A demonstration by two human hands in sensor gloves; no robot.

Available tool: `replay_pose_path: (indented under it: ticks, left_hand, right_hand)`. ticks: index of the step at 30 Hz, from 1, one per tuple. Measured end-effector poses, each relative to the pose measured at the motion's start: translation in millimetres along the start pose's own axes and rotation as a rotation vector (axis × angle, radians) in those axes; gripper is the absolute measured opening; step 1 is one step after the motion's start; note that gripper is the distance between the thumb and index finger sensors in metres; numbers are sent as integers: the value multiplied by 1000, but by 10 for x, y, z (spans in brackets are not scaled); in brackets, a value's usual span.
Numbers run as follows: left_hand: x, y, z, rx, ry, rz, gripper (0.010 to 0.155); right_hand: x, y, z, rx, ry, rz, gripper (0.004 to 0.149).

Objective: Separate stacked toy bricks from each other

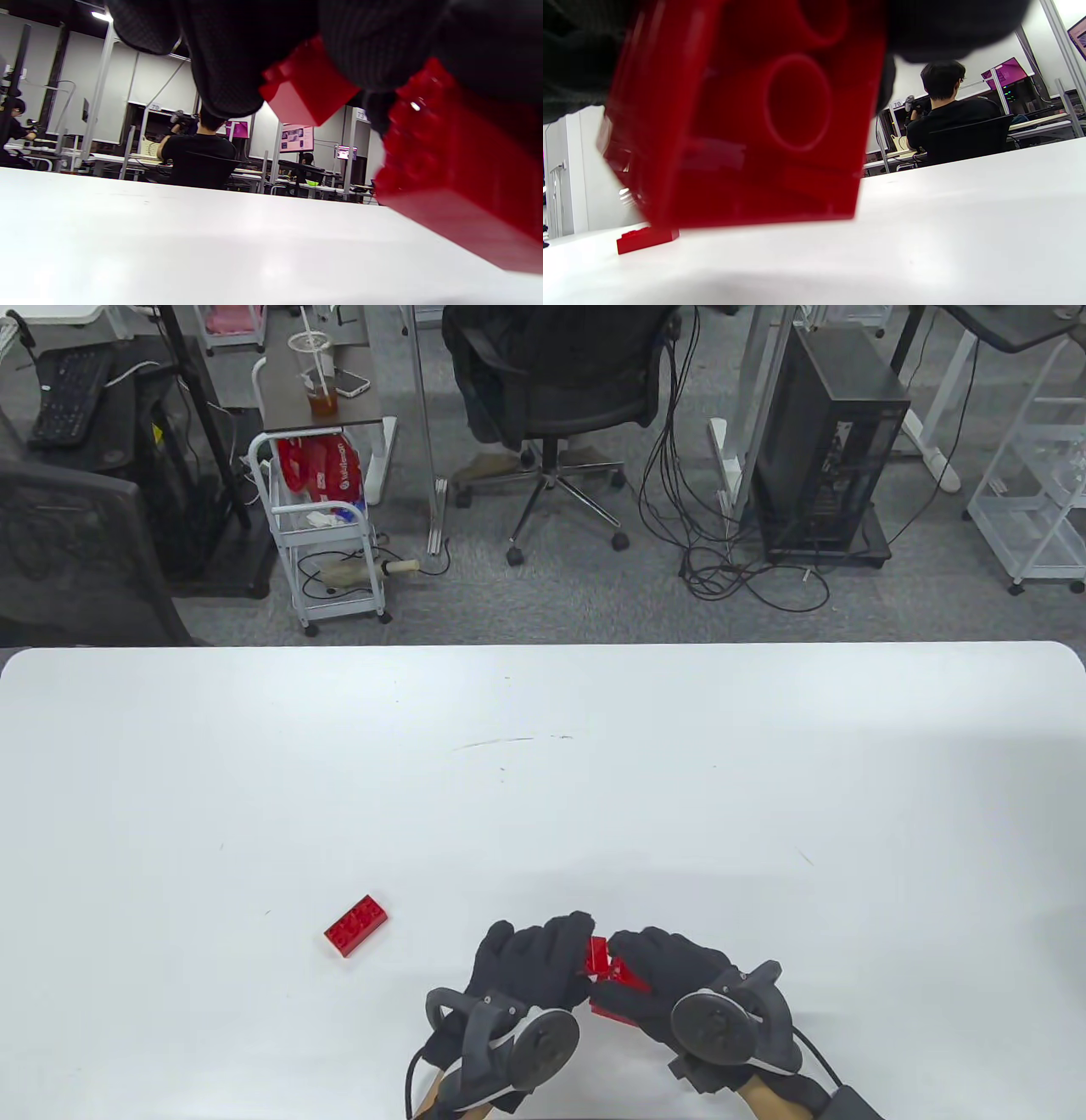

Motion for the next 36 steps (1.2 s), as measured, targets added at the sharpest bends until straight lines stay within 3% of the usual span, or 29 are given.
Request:
replay_pose_path:
  ticks: [8, 17, 23, 36]
  left_hand:
    - [-62, 195, 446, -96, 116, 106, 70]
    - [188, 393, 1021, -211, 345, 206, 69]
    - [362, 481, 1353, -259, 430, 327, 70]
    - [822, 488, 1636, -275, 509, 441, 70]
  right_hand:
    - [-42, 53, 28, 30, -67, 19, 64]
    - [-71, 34, 29, 54, -110, 32, 64]
    - [-69, 28, 28, 58, -115, 39, 64]
    - [-59, 14, 26, 63, -121, 50, 64]
Point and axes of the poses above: the tracker on the back of each hand, its own y axis roughly to the little-finger side, its own z axis roughly from the wrist to the fingertips, x = y × z, the point moved 4 cm from there along z, roughly from the wrist to the fingertips, and after that the axes turned 8 degrees about -x, right-handed, at the moved point
